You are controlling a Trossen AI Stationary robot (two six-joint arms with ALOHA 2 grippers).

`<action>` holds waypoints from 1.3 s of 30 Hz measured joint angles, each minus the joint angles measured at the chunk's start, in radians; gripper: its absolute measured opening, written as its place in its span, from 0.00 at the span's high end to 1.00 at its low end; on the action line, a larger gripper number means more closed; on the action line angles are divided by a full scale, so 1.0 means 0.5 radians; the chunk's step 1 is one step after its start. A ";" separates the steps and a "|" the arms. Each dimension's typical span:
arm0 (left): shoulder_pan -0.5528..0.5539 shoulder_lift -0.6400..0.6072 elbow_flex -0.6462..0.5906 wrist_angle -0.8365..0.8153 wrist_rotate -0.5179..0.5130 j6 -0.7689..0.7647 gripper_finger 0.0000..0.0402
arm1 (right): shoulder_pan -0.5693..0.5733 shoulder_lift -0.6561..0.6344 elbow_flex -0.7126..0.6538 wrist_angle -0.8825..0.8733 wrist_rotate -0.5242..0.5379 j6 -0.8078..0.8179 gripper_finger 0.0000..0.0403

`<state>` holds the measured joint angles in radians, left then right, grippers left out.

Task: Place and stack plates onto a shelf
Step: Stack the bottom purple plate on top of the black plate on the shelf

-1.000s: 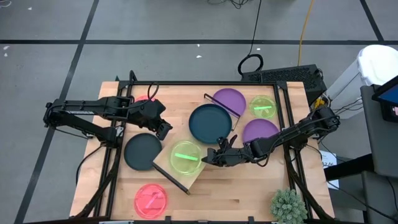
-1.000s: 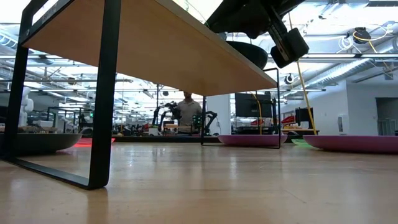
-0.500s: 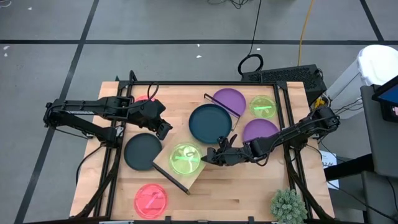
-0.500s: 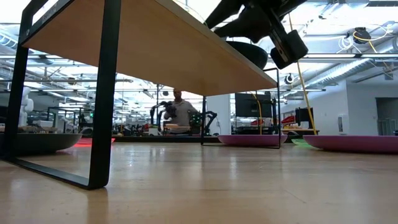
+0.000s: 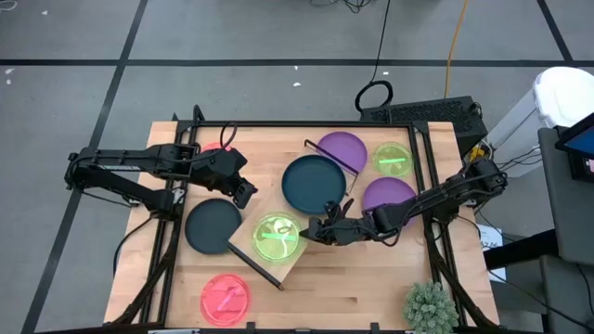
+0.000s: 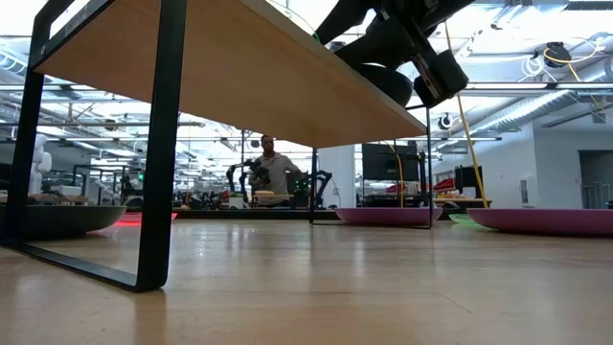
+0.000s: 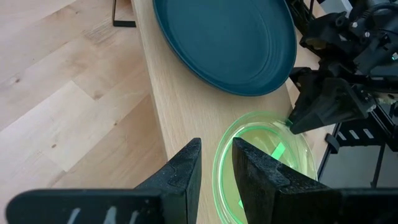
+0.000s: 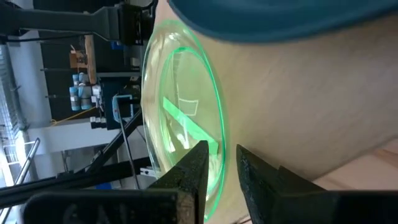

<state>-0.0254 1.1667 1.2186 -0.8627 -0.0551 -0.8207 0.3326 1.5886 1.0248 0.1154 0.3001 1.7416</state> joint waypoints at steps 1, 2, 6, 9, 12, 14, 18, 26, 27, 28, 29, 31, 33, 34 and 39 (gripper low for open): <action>-0.001 0.000 0.000 0.000 0.000 0.001 0.76 | -0.007 0.000 0.000 0.001 -0.025 -0.001 0.83; -0.001 0.000 0.000 0.000 0.000 0.001 0.76 | -0.011 0.000 0.000 0.000 -0.031 -0.001 0.83; -0.001 0.000 0.000 -0.001 0.000 0.003 0.76 | -0.012 -0.014 0.000 -0.004 -0.035 -0.008 0.83; -0.001 0.000 0.000 -0.001 0.000 0.012 0.76 | -0.012 -0.034 0.002 -0.005 -0.035 -0.016 0.83; -0.001 0.000 0.000 -0.001 0.000 0.014 0.76 | -0.012 -0.051 0.002 -0.008 -0.035 -0.031 0.83; -0.001 0.000 0.000 -0.002 0.000 0.013 0.76 | -0.012 -0.061 0.002 -0.012 -0.035 -0.036 0.83; 0.000 0.000 0.000 -0.002 0.000 0.013 0.76 | -0.013 -0.091 0.001 -0.048 -0.073 -0.055 0.83; 0.001 -0.001 0.000 -0.005 0.000 0.021 0.76 | -0.023 -0.193 0.000 -0.172 -0.155 -0.118 0.83; 0.002 -0.001 0.001 -0.006 0.000 0.030 0.76 | -0.029 -0.217 0.002 -0.197 -0.170 -0.121 0.83; 0.002 -0.001 0.001 -0.006 0.000 0.038 0.76 | -0.034 -0.249 0.002 -0.259 -0.184 -0.130 0.83; 0.002 -0.001 0.000 -0.006 0.000 0.048 0.76 | -0.036 -0.282 0.001 -0.329 -0.190 -0.149 0.83; 0.002 -0.001 0.001 -0.006 -0.001 0.060 0.76 | -0.044 -0.347 -0.002 -0.398 -0.188 -0.170 0.83; 0.002 -0.001 0.001 -0.009 -0.019 0.063 0.76 | -0.048 -0.435 0.000 -0.529 -0.189 -0.191 0.83; 0.002 -0.001 0.000 -0.009 -0.045 0.065 0.76 | -0.049 -0.477 0.000 -0.575 -0.187 -0.211 0.83; 0.018 -0.001 0.001 -0.011 -0.138 0.061 0.76 | -0.066 -0.687 0.001 -0.839 -0.186 -0.268 0.83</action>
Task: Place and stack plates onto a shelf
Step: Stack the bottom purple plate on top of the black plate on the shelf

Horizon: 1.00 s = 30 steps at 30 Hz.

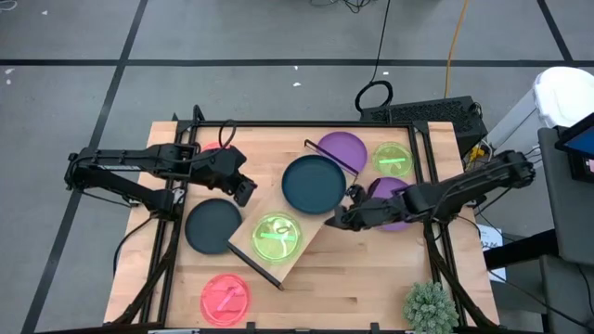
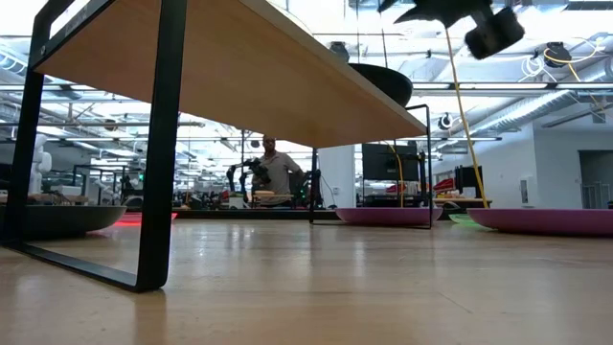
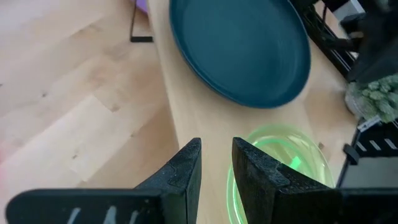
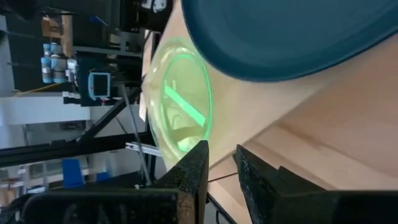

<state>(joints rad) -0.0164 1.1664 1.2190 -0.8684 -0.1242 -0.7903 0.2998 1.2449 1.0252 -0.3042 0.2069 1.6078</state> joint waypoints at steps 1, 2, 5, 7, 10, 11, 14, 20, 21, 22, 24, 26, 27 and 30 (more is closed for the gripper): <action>0.008 0.000 -0.001 -0.002 -0.002 -0.001 0.76 | -0.006 -0.043 0.000 -0.050 0.004 0.000 0.83; 0.019 0.000 0.000 -0.002 -0.004 -0.002 0.76 | -0.010 -0.086 0.000 -0.106 0.004 0.000 0.83; 0.055 0.000 0.000 -0.005 -0.004 0.002 0.76 | -0.019 -0.197 0.000 -0.240 0.010 -0.002 0.83; 0.083 0.000 0.000 -0.005 -0.004 0.010 0.76 | -0.032 -0.268 0.000 -0.331 0.035 -0.009 0.83; 0.117 0.000 0.000 -0.006 -0.002 0.020 0.76 | -0.055 -0.363 0.000 -0.458 0.107 -0.011 0.83; 0.128 0.000 0.000 -0.006 -0.003 0.019 0.76 | -0.069 -0.393 0.000 -0.490 0.115 -0.011 0.83; 0.156 0.000 0.000 -0.006 -0.003 0.023 0.76 | -0.123 -0.474 0.000 -0.609 0.119 -0.024 0.83; 0.203 0.000 0.000 -0.006 -0.002 0.038 0.76 | -0.249 -0.585 0.000 -0.846 0.116 -0.063 0.83; 0.210 0.000 0.000 -0.007 0.000 0.036 0.76 | -0.267 -0.595 0.000 -0.881 0.116 -0.072 0.83; 0.219 0.000 0.000 -0.008 0.015 0.026 0.76 | -0.285 -0.606 0.000 -0.915 0.117 -0.082 0.83; 0.250 0.000 0.000 -0.018 0.091 -0.001 0.76 | -0.317 -0.615 -0.001 -0.948 0.117 -0.109 0.83; 0.285 0.000 0.000 -0.067 0.171 -0.043 0.76 | -0.347 -0.615 -0.001 -0.979 0.110 -0.135 0.83; 0.296 0.000 0.000 -0.101 0.205 -0.054 0.76 | -0.360 -0.615 -0.002 -0.999 0.108 -0.151 0.83; 0.327 0.000 0.000 -0.203 0.267 -0.047 0.76 | -0.405 -0.616 -0.002 -1.043 0.109 -0.166 0.83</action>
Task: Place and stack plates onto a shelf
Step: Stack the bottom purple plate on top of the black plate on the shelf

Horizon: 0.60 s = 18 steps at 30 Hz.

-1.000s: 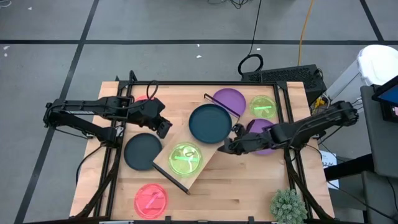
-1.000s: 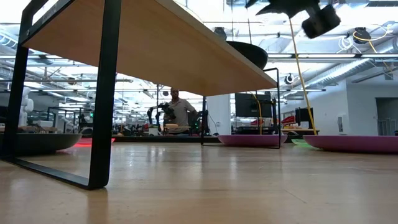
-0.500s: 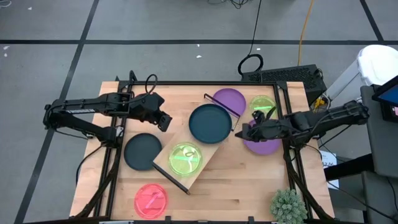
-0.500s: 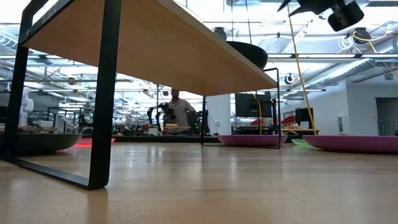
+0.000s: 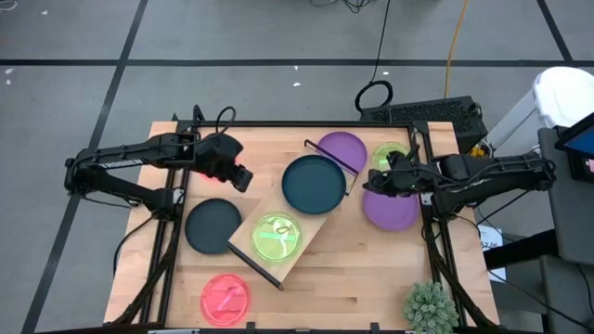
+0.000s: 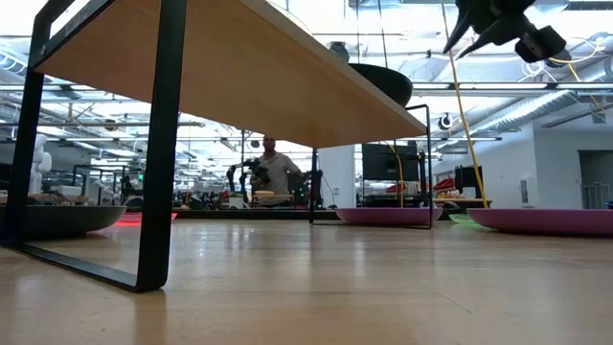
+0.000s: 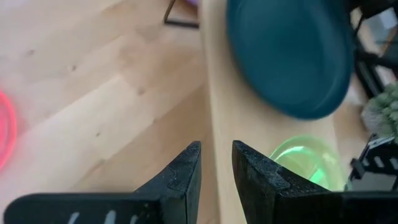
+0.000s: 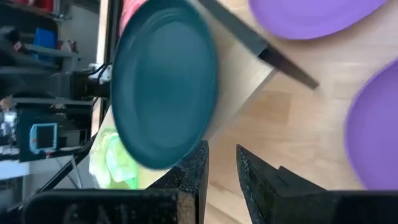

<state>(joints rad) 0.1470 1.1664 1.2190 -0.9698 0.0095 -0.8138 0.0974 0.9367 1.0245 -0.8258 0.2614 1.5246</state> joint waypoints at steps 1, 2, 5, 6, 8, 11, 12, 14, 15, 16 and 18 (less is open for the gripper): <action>0.007 0.000 0.000 -0.030 0.003 0.002 0.76 | -0.016 0.000 0.000 -0.037 0.000 0.006 0.83; 0.015 0.000 0.000 -0.057 0.003 0.009 0.76 | -0.033 0.000 0.000 -0.081 0.000 0.013 0.83; 0.039 0.000 0.000 -0.070 0.003 0.044 0.76 | -0.070 0.001 0.000 -0.231 -0.010 0.054 0.83; 0.048 0.000 0.000 -0.066 0.008 0.055 0.76 | -0.080 0.001 0.000 -0.294 -0.030 0.077 0.83; 0.070 0.000 0.000 -0.050 0.034 0.067 0.76 | -0.094 0.001 0.000 -0.419 -0.107 0.128 0.83; 0.097 0.000 0.000 -0.047 0.039 0.068 0.76 | -0.098 -0.001 -0.027 -0.549 -0.197 0.204 0.83; 0.104 0.000 0.000 -0.048 0.039 0.076 0.76 | -0.097 -0.001 -0.050 -0.567 -0.219 0.228 0.83; 0.115 0.000 0.000 -0.047 0.039 0.100 0.76 | -0.097 0.000 -0.110 -0.559 -0.264 0.258 0.83; 0.120 0.000 0.000 -0.047 0.039 0.116 0.76 | -0.097 -0.001 -0.147 -0.540 -0.299 0.265 0.83; 0.127 0.000 0.000 -0.047 0.040 0.130 0.76 | -0.096 -0.001 -0.186 -0.519 -0.344 0.265 0.83; 0.140 0.000 0.000 -0.047 0.050 0.158 0.76 | -0.085 0.000 -0.270 -0.434 -0.424 0.281 0.83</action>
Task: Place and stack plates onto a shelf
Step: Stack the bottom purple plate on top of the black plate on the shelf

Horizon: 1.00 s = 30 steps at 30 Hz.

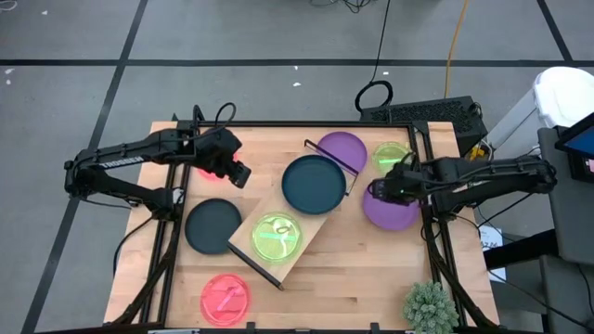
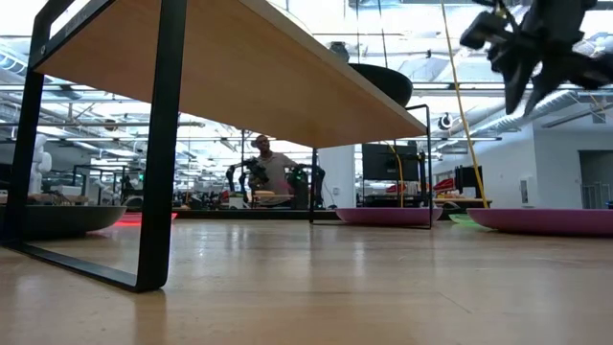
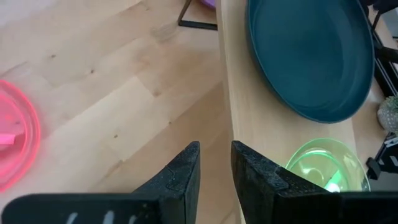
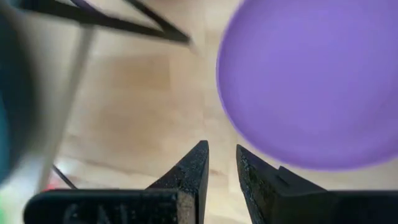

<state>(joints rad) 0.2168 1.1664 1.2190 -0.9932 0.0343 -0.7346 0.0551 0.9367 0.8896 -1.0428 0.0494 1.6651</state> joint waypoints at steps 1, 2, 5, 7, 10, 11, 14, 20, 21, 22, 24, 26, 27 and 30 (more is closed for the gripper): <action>0.005 0.000 0.000 0.000 0.014 0.007 0.76 | 0.018 0.000 -0.039 0.043 -0.020 0.029 0.83; 0.009 0.000 0.000 0.000 0.030 0.015 0.76 | 0.039 0.000 -0.076 0.080 -0.040 0.068 0.83; 0.015 0.000 0.000 -0.001 0.053 0.034 0.76 | 0.121 0.000 -0.175 0.171 -0.051 0.205 0.83; 0.015 0.000 0.000 -0.001 0.055 0.038 0.76 | 0.187 0.002 -0.215 0.194 -0.047 0.284 0.83; 0.015 0.000 0.000 -0.001 0.055 0.031 0.76 | 0.272 0.000 -0.242 0.195 -0.047 0.316 0.83; 0.015 0.000 0.000 -0.001 0.055 0.031 0.76 | 0.299 0.001 -0.243 0.196 -0.041 0.293 0.83; 0.015 0.000 0.000 -0.001 0.055 0.033 0.76 | 0.381 0.000 -0.243 0.213 0.007 0.127 0.83; 0.015 0.000 0.000 -0.001 0.055 0.046 0.76 | 0.481 0.001 -0.259 0.232 0.003 -0.631 0.83; 0.015 0.000 0.000 -0.001 0.055 0.038 0.76 | 0.495 0.001 -0.276 0.250 -0.004 -0.771 0.83; 0.015 0.000 0.000 -0.001 0.055 0.036 0.76 | 0.506 0.001 -0.297 0.283 -0.006 -0.896 0.83; 0.015 0.000 0.000 -0.001 0.055 0.027 0.76 | 0.518 0.002 -0.335 0.384 -0.004 -1.089 0.81; 0.015 0.000 0.000 -0.001 0.055 -0.007 0.76 | 0.522 0.002 -0.365 0.478 0.007 -1.234 0.78; 0.015 0.000 0.000 -0.001 0.055 -0.019 0.76 | 0.522 0.002 -0.374 0.504 0.018 -1.290 0.75; 0.015 0.000 0.000 -0.001 0.055 -0.035 0.76 | 0.523 0.002 -0.379 0.514 0.100 -1.395 0.66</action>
<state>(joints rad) 0.2241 1.1664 1.2190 -0.9936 0.0617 -0.7519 0.3164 0.9375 0.7002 -0.7856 0.0995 0.9674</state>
